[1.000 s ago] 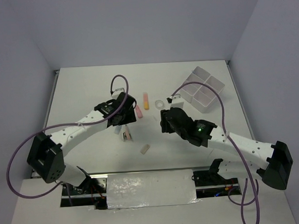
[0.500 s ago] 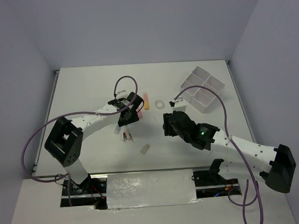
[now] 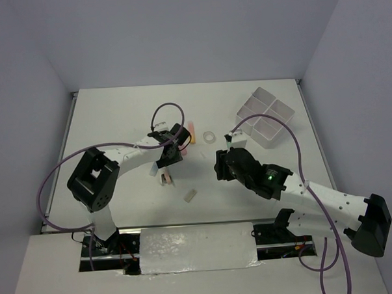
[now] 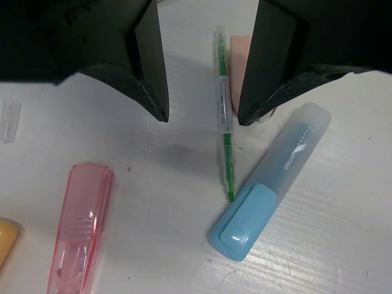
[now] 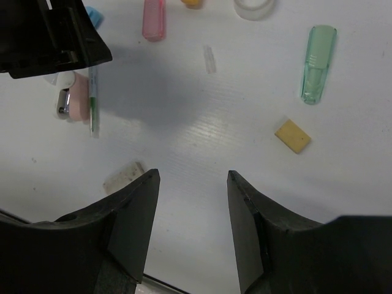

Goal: Sort the stationery into containers
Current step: Pick up the pen from the center of the board.

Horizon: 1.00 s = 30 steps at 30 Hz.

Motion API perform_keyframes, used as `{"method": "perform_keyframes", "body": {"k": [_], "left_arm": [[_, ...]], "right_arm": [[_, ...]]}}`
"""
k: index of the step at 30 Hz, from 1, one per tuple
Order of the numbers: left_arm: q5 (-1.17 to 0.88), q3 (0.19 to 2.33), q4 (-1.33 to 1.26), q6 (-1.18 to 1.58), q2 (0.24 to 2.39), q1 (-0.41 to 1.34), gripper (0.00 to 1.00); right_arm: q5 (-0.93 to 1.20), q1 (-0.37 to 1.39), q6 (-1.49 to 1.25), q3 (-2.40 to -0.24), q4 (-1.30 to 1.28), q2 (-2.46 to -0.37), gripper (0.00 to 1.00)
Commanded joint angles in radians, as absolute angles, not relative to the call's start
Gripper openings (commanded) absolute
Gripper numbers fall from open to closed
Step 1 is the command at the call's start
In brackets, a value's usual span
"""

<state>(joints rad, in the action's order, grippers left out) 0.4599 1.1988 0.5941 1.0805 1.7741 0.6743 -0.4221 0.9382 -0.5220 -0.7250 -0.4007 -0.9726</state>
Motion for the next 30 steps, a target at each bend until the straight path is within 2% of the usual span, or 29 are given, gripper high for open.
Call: {"method": "perform_keyframes", "body": {"k": [1,20,30], "left_arm": [[0.477,1.21,0.572,1.1,1.801,0.664,0.61],[0.453,1.117,0.537,1.135,1.802,0.666,0.57],[0.42,1.077,0.537,1.161,1.812,0.735,0.53]], "right_arm": [[-0.414,0.936,-0.511,-0.713,-0.351,-0.95,0.56],[-0.4,0.937,-0.497,-0.715,-0.344,-0.963,0.56],[-0.405,0.937,-0.492,-0.73,-0.353,-0.962,0.56]]}}
